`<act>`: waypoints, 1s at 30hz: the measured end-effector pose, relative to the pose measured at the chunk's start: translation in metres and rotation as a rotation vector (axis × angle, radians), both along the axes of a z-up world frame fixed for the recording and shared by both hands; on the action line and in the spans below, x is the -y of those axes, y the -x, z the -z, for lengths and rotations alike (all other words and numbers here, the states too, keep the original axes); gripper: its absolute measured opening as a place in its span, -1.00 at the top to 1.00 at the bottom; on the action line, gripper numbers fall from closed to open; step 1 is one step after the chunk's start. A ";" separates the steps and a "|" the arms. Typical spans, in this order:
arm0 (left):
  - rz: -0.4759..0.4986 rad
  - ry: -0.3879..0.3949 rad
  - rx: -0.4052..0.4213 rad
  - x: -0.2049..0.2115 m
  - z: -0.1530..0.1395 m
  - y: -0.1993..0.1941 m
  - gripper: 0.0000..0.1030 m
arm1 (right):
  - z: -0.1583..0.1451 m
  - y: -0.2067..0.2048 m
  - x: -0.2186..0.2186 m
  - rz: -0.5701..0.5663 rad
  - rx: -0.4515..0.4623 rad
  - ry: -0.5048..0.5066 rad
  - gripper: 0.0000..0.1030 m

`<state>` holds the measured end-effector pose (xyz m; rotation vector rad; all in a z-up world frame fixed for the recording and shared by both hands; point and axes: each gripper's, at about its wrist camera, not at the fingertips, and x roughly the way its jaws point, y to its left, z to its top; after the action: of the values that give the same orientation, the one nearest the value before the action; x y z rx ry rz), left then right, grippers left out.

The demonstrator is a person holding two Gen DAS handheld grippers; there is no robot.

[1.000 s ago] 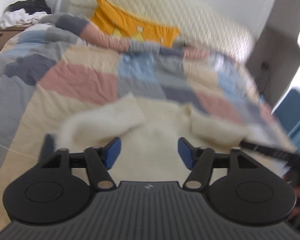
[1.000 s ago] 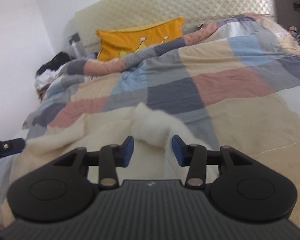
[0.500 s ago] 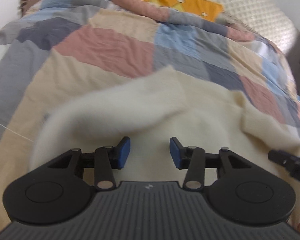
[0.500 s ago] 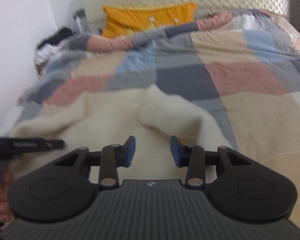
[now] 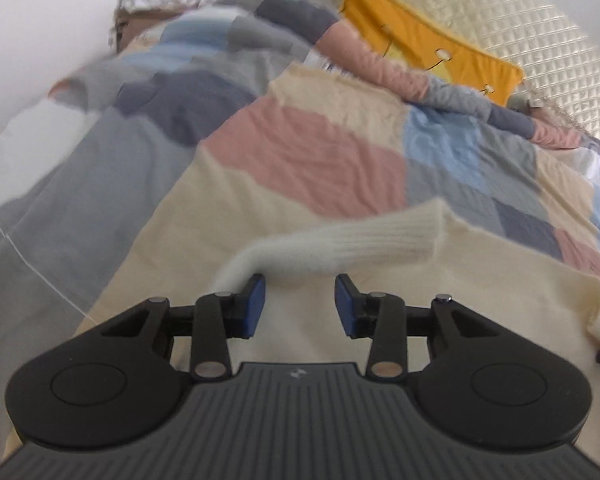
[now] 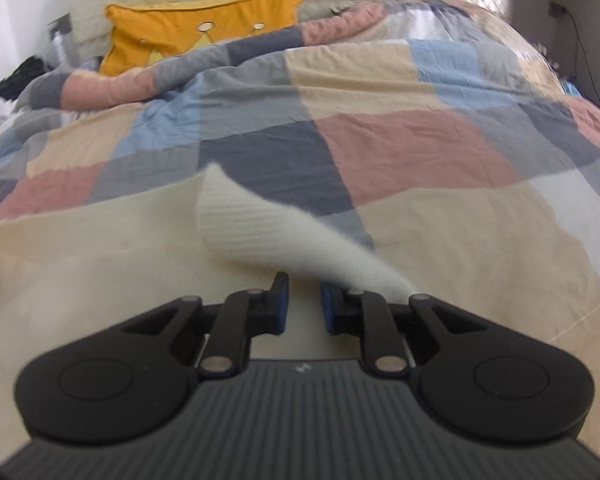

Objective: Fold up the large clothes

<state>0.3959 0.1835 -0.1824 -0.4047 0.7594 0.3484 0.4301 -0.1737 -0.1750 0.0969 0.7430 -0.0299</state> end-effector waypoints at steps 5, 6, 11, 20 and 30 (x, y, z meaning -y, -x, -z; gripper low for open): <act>-0.016 0.086 -0.023 -0.019 0.017 -0.006 0.17 | 0.002 -0.009 0.022 0.042 0.024 -0.134 0.73; -0.012 0.086 -0.021 -0.019 0.017 -0.005 0.17 | 0.003 -0.009 0.031 0.059 0.020 -0.198 0.73; 0.016 0.117 0.032 -0.015 0.010 0.006 0.12 | 0.006 -0.006 0.058 0.091 0.027 -0.413 0.72; 0.111 0.156 0.179 0.017 -0.025 0.087 -0.06 | -0.021 0.052 0.050 0.007 0.049 -0.428 0.60; 0.078 0.282 0.219 0.054 -0.020 0.178 -0.11 | -0.035 0.143 0.041 -0.011 0.069 -0.519 0.60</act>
<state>0.2183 0.1298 -0.1628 -0.6650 0.6081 0.1197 0.2874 -0.2151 -0.1396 0.5856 0.6680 0.1769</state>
